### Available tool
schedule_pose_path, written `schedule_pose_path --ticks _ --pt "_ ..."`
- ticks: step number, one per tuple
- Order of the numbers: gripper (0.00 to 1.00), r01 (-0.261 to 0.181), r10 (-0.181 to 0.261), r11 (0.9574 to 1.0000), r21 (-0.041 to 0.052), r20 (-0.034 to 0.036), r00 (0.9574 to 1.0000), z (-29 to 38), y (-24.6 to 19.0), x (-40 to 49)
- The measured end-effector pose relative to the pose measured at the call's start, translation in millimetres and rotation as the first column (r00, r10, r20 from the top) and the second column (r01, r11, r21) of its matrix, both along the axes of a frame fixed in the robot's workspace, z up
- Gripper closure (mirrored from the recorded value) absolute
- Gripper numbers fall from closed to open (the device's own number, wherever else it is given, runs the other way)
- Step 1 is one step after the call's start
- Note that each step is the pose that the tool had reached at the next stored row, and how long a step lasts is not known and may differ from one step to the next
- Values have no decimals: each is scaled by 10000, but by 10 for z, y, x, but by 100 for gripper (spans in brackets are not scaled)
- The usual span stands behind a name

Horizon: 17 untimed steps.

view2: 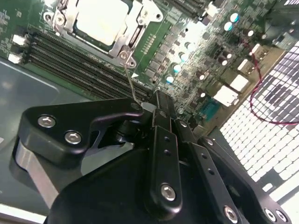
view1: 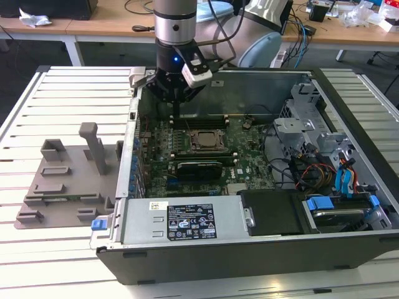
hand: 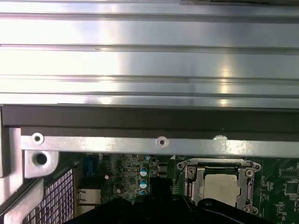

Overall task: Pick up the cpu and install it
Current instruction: 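Install the first cpu locking lever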

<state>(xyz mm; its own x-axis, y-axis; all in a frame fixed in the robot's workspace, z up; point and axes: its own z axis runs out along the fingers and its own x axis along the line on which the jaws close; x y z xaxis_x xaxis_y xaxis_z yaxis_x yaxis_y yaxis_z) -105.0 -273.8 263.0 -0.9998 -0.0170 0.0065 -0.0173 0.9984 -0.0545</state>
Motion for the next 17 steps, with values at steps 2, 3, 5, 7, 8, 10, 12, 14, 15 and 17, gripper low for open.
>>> schedule_pose_path --ticks 2,3,5,7,8,10,12,14,15,17 --pt "89 -2 2 10000 0 1 10000 -9 29 11" --pt "89 0 0 10000 1 1 10000 -10 30 44" --pt "89 -1 1 10000 2 2 10000 -11 30 109" --pt "89 0 0 10000 1 1 10000 -11 30 150" --pt "89 0 0 10000 1 -2 10000 -12 30 181" --pt "89 -1 1 10000 1 -8 10000 -16 29 235" --pt "89 0 0 10000 1 -11 10000 -20 30 282" --pt "89 0 0 10000 1 -13 10000 -22 30 310" --pt "89 -2 2 10000 1 -15 10000 -24 29 331" --pt "89 0 0 10000 1 -18 10000 -26 30 367"
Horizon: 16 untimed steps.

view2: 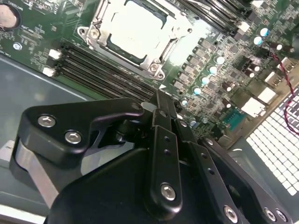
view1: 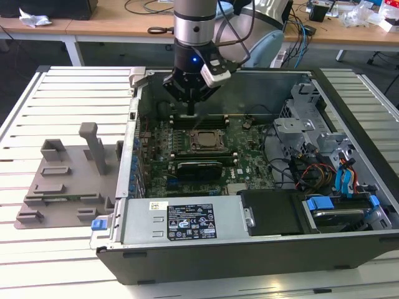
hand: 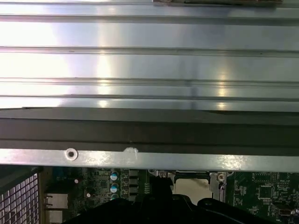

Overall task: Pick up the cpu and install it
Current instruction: 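Install the first cpu locking lever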

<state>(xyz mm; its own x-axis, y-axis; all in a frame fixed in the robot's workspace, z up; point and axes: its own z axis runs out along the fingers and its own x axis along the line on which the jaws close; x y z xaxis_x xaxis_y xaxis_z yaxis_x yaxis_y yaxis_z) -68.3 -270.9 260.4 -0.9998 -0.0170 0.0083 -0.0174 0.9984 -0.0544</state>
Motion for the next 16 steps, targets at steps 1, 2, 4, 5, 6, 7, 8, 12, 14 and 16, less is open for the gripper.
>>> schedule_pose_path --ticks 1,2,4,5,6,7,8,12,14,16 --pt "89 1 -1 10000 0 0 10000 -1 0 15" --pt "89 0 0 10000 0 0 10000 -1 0 30" --pt "89 -1 1 10000 0 -7 10000 -17 0 62" --pt "89 1 -1 10000 1 -9 10000 -29 0 66" --pt "89 1 -1 10000 -1 -11 10000 -29 0 66" --pt "89 1 -1 10000 -2 -12 10000 -29 0 66" --pt "89 0 0 10000 1 -10 10000 -31 0 67" --pt "89 0 1 9980 636 -12 10000 -84 -78 76" --pt "89 0 1 9979 642 -19 10000 -116 -94 96" --pt "89 0 1 9978 664 -20 10000 -148 -95 109"
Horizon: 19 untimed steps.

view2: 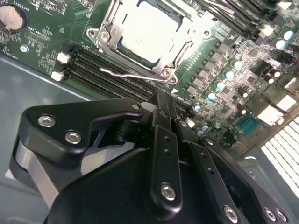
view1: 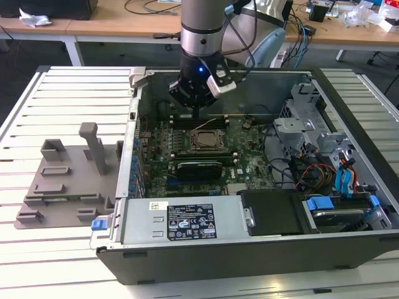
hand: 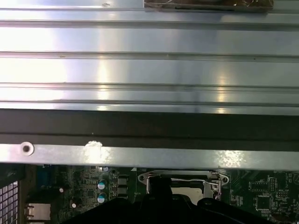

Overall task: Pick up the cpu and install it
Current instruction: 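Install the first cpu locking lever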

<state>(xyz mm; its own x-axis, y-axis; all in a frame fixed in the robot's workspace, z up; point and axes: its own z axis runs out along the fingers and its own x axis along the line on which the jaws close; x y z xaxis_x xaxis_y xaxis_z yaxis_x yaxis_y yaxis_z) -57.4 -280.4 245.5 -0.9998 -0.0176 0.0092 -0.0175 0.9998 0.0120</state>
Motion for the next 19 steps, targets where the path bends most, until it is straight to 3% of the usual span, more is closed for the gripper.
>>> schedule_pose_path --ticks 9,19 --pt "89 -60 60 10000 3 -11 10000 -204 13 83" --pt "89 -170 170 9999 2 -19 9999 -353 17 265"
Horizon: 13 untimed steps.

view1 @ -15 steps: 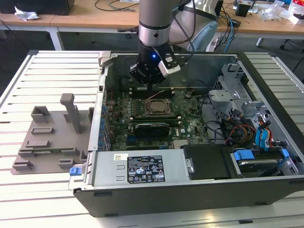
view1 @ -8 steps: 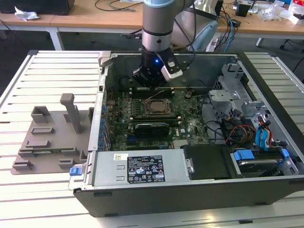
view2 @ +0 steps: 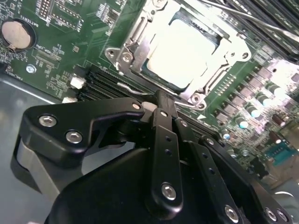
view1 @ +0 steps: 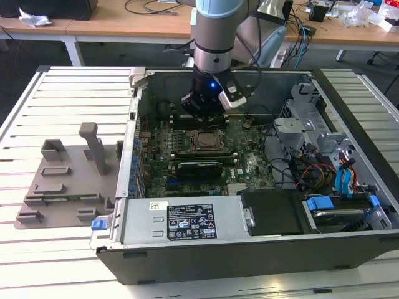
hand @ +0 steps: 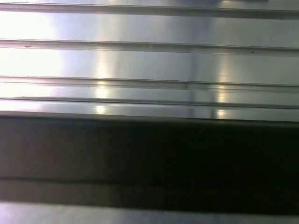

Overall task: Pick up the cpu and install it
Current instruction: 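Install the first cpu locking lever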

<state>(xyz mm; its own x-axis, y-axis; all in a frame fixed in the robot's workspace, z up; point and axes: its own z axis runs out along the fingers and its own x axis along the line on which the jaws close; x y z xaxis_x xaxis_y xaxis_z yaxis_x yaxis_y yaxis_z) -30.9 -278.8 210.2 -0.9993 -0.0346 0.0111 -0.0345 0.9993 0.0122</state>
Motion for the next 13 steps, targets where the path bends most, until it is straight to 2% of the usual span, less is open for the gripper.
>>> schedule_pose_path --ticks 5,10,13 --pt "89 -7 7 10000 -2 -2 10000 -66 0 61" --pt "89 -6 6 10000 -2 -3 10000 -74 -38 71" --pt "89 -6 6 10000 -4 -3 10000 -92 -34 141"
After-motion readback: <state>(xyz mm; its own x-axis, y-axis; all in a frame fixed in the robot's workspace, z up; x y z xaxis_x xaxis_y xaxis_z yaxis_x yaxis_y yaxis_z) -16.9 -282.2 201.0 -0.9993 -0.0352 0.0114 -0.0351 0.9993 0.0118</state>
